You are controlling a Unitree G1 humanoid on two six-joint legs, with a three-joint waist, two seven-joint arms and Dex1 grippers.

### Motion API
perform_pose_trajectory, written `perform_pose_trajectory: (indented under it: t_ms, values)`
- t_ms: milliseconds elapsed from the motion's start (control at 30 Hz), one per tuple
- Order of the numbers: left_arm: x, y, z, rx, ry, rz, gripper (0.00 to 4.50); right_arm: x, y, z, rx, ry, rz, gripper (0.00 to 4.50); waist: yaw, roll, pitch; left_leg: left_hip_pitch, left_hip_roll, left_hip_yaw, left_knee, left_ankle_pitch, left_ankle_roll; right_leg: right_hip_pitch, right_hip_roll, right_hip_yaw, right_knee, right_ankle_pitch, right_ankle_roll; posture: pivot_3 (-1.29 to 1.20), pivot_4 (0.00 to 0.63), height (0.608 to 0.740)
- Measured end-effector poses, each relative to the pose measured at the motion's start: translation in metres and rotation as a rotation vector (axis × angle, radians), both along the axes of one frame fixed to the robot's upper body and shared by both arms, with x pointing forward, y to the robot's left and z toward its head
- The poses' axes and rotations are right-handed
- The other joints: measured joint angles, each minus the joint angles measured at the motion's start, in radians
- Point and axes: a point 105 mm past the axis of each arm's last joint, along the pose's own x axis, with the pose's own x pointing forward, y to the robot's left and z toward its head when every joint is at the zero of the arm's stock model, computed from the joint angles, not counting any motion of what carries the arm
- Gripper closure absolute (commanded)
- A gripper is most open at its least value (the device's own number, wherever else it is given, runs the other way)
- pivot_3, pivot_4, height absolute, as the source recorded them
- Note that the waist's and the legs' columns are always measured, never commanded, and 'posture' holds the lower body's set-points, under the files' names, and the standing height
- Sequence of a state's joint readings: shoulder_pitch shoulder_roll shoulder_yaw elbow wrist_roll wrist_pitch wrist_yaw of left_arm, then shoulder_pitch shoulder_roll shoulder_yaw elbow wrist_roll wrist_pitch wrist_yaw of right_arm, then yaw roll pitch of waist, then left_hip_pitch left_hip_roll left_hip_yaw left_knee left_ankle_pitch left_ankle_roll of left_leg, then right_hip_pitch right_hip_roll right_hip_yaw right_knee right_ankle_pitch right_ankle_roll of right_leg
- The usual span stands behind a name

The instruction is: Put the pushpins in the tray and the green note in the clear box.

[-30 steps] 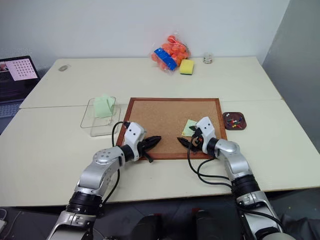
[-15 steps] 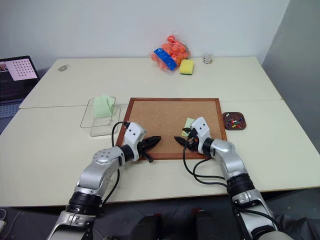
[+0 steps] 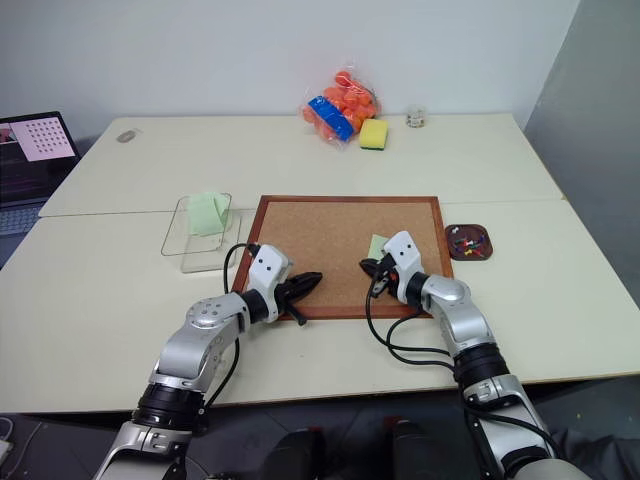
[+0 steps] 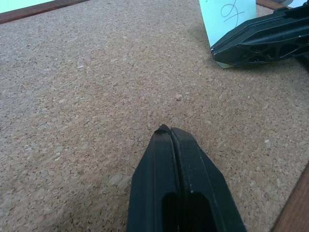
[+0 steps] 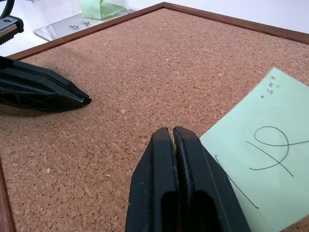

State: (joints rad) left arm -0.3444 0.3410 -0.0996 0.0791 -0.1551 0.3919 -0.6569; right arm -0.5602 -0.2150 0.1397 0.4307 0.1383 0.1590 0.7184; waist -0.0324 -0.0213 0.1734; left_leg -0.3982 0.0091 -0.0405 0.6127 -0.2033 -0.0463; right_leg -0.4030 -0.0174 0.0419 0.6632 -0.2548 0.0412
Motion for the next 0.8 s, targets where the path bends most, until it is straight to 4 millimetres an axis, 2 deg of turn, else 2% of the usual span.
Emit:
perform_pose_trajectory:
  t_ms: [233, 333, 367, 500, 667, 800]
  values:
    - [-0.001, -0.001, 0.001, -0.003, -0.005, 0.002, 4.50, -0.003, -0.001, 0.009, 0.002, -0.029, 0.013, 4.46, 0.000, 0.000, 0.000, -0.001, 0.000, 0.000, 0.000, 0.000, 0.000, -0.001, 0.000, 0.000, 0.000, 0.000, 0.000, 0.00, 0.150, 0.740]
    - [-0.001, -0.001, 0.000, -0.009, -0.004, 0.008, 4.50, -0.006, 0.001, 0.042, 0.051, -0.119, 0.029, 4.46, 0.001, 0.000, 0.000, -0.001, 0.000, 0.000, 0.000, 0.000, 0.000, -0.001, 0.000, 0.000, 0.000, 0.000, 0.000, 0.00, 0.150, 0.740]
    - [-0.001, -0.002, 0.000, -0.014, -0.002, 0.009, 4.50, -0.006, 0.001, 0.062, 0.061, -0.169, 0.035, 4.46, 0.001, 0.000, 0.000, -0.001, 0.000, 0.000, 0.000, 0.000, 0.000, -0.001, 0.000, 0.000, 0.000, 0.000, 0.000, 0.00, 0.150, 0.740]
    - [-0.001, -0.003, 0.000, -0.018, -0.002, 0.007, 4.50, -0.011, 0.000, 0.080, 0.072, -0.207, 0.049, 4.46, 0.001, 0.000, 0.000, -0.001, 0.000, 0.000, 0.000, 0.000, 0.000, -0.001, 0.000, 0.000, 0.000, 0.000, 0.000, 0.00, 0.150, 0.740]
    - [0.002, -0.009, 0.002, -0.083, 0.028, 0.013, 4.50, -0.016, -0.005, 0.083, 0.024, -0.214, 0.070, 4.46, 0.009, 0.000, 0.000, -0.002, -0.001, 0.000, 0.000, 0.000, 0.000, 0.000, -0.002, 0.000, -0.001, 0.000, 0.000, 0.00, 0.150, 0.740]
    - [0.002, -0.014, 0.005, -0.170, 0.065, 0.013, 3.85, -0.027, -0.011, 0.074, -0.073, -0.217, 0.142, 4.50, 0.010, 0.000, 0.000, -0.002, -0.001, -0.001, 0.001, 0.000, 0.000, 0.000, -0.002, -0.001, -0.001, 0.000, 0.000, 0.00, 0.150, 0.740]
